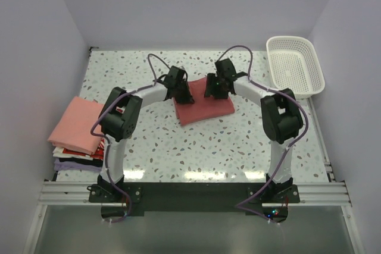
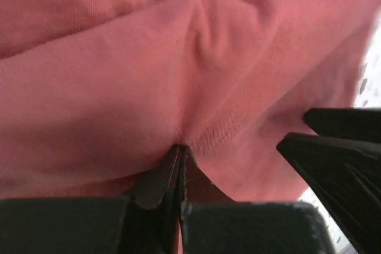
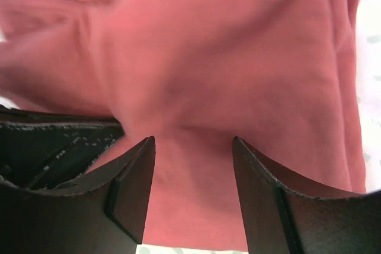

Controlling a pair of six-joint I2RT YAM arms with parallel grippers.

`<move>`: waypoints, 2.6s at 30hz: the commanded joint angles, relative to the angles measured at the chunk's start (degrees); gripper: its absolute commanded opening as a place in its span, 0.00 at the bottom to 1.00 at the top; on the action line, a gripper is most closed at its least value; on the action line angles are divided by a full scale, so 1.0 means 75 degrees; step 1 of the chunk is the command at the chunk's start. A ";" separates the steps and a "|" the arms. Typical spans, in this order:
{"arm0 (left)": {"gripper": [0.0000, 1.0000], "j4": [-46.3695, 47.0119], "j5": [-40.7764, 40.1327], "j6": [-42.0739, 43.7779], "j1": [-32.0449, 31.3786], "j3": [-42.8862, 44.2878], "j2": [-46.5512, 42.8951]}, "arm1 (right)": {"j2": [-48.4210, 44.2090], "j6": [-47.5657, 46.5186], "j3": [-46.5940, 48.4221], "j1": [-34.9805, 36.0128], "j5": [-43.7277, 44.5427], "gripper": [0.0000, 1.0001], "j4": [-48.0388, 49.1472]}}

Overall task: Fold and stack the t-shirts
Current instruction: Fold the tshirt

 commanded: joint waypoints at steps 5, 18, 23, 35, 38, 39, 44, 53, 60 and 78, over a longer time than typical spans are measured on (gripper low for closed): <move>0.00 -0.0184 -0.0876 -0.0173 -0.0560 -0.0741 -0.0256 | -0.0542 0.0316 -0.1785 0.0109 0.0684 0.56 0.0241; 0.00 0.0683 -0.1240 -0.1052 -0.2082 -0.4887 -0.3067 | -0.4499 0.1851 -0.6744 0.1151 0.0134 0.54 0.1507; 0.00 0.0836 -0.1263 -0.1744 -0.2728 -0.6201 -0.4367 | -0.6131 0.2508 -0.7859 0.1796 0.0168 0.54 0.1158; 0.21 -0.1026 -0.2235 -0.1346 -0.2612 -0.5126 -0.6161 | -0.6770 0.1187 -0.5682 0.1563 0.1622 0.63 -0.0661; 0.26 -0.1401 -0.2528 -0.1136 -0.2343 -0.5114 -0.6350 | -0.6182 0.0752 -0.5177 0.1200 0.1633 0.60 -0.0311; 0.27 -0.1599 -0.2691 -0.1054 -0.2168 -0.5079 -0.6362 | -0.5879 0.0669 -0.5118 0.1083 0.1401 0.59 -0.0135; 0.29 -0.2058 -0.3114 -0.0643 -0.1756 -0.4857 -0.6350 | -0.4764 0.0458 -0.4567 0.0636 0.1130 0.53 0.0323; 0.33 -0.2317 -0.3338 -0.0456 -0.1639 -0.4786 -0.6269 | -0.3908 0.0563 -0.4344 0.0601 0.0778 0.50 0.0780; 0.33 -0.1942 -0.3162 -0.0362 -0.1533 -0.4810 -0.5929 | -0.3696 0.0610 -0.4262 0.0613 0.0731 0.49 0.0944; 0.30 -0.0875 -0.2728 -0.0268 -0.1346 -0.4997 -0.5670 | -0.3415 0.0692 -0.4028 0.0601 0.0660 0.19 0.0968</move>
